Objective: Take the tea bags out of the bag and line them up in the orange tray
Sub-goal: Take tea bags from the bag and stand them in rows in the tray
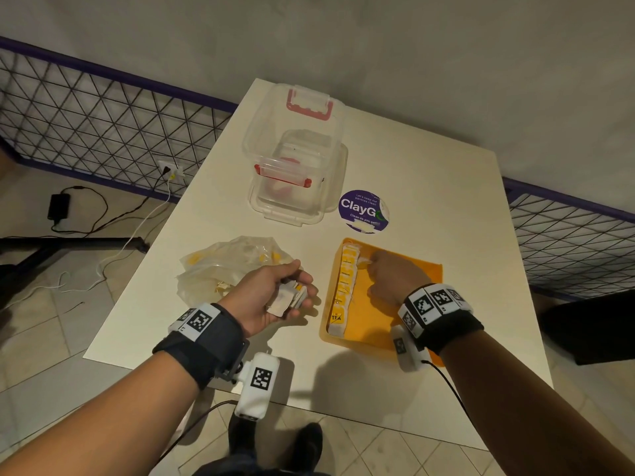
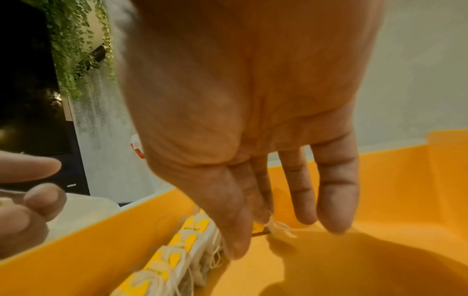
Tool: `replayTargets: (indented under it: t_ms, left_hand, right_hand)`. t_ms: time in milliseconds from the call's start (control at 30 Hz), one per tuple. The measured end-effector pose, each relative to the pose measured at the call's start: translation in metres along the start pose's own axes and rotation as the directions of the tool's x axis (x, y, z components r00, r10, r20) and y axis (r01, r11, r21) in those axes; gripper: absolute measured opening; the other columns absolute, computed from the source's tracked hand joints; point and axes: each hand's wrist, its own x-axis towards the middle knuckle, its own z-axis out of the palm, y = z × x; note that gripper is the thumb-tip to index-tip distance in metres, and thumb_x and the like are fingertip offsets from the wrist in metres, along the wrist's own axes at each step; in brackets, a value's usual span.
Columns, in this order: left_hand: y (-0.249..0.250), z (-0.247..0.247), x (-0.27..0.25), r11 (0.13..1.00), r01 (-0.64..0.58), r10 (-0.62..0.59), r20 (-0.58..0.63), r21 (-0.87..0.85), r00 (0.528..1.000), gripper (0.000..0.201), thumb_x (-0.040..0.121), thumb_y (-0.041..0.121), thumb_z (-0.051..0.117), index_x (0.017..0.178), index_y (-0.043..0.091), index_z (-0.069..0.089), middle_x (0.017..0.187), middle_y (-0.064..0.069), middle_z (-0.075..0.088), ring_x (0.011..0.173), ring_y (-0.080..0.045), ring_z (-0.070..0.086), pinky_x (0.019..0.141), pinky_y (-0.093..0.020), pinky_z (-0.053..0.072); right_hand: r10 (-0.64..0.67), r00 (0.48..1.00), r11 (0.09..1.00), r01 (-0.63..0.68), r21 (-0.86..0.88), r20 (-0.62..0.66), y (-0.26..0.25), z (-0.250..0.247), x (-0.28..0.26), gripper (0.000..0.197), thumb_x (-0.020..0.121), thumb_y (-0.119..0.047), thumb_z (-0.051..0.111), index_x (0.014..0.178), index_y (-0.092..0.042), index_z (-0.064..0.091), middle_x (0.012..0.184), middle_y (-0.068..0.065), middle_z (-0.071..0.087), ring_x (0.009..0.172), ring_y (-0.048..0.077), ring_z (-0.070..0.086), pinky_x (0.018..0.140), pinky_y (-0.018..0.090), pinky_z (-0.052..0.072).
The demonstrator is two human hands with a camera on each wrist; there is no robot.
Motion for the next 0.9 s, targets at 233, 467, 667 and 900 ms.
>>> replayTargets:
  t_ms: [233,467,667,900]
  left_hand:
    - [0.001,0.001,0.000,1.000,0.002,-0.002,0.001,-0.007,1.000,0.032,0.101,0.033,0.048,0.106,0.003,0.059,0.086,-0.014,0.066,0.067,-0.023,0.064,0.043,-0.024,0.046]
    - [0.001,0.001,0.002,1.000,-0.002,0.002,0.003,-0.005,1.000,0.033,0.100,0.032,0.048,0.106,0.002,0.059,0.086,-0.015,0.066,0.067,-0.023,0.064,0.044,-0.024,0.047]
    - [0.002,0.000,0.001,1.000,-0.006,0.006,0.005,-0.011,1.000,0.033,0.101,0.032,0.048,0.105,0.002,0.059,0.085,-0.015,0.066,0.066,-0.023,0.064,0.043,-0.024,0.047]
    - [0.003,-0.002,0.002,1.000,-0.002,0.002,0.003,-0.012,1.000,0.032,0.101,0.032,0.048,0.104,0.003,0.060,0.087,-0.015,0.066,0.067,-0.023,0.064,0.043,-0.024,0.047]
  right_hand:
    - [0.019,0.998,0.997,-0.015,0.079,-0.054,0.008,-0.020,-0.003,0.032,0.090,-0.025,0.061,0.116,-0.008,0.065,0.115,0.010,0.066,0.103,0.027,0.062,0.090,0.040,0.053]
    - [0.004,1.000,0.992,-0.005,0.125,0.009,0.019,-0.035,-0.004,0.024,0.090,-0.014,0.058,0.104,-0.010,0.077,0.114,0.010,0.071,0.102,0.026,0.065,0.090,0.036,0.052]
    - [-0.035,0.999,0.998,0.035,0.042,-0.018,0.014,-0.023,0.005,0.040,0.089,-0.011,0.062,0.128,-0.018,0.063,0.131,0.003,0.061,0.116,0.024,0.058,0.096,0.033,0.047]
    - [-0.136,0.989,0.979,0.126,-0.160,-0.051,0.010,-0.010,0.002,0.037,0.089,-0.018,0.061,0.125,-0.026,0.062,0.130,0.001,0.049,0.108,0.025,0.051,0.082,0.035,0.053]
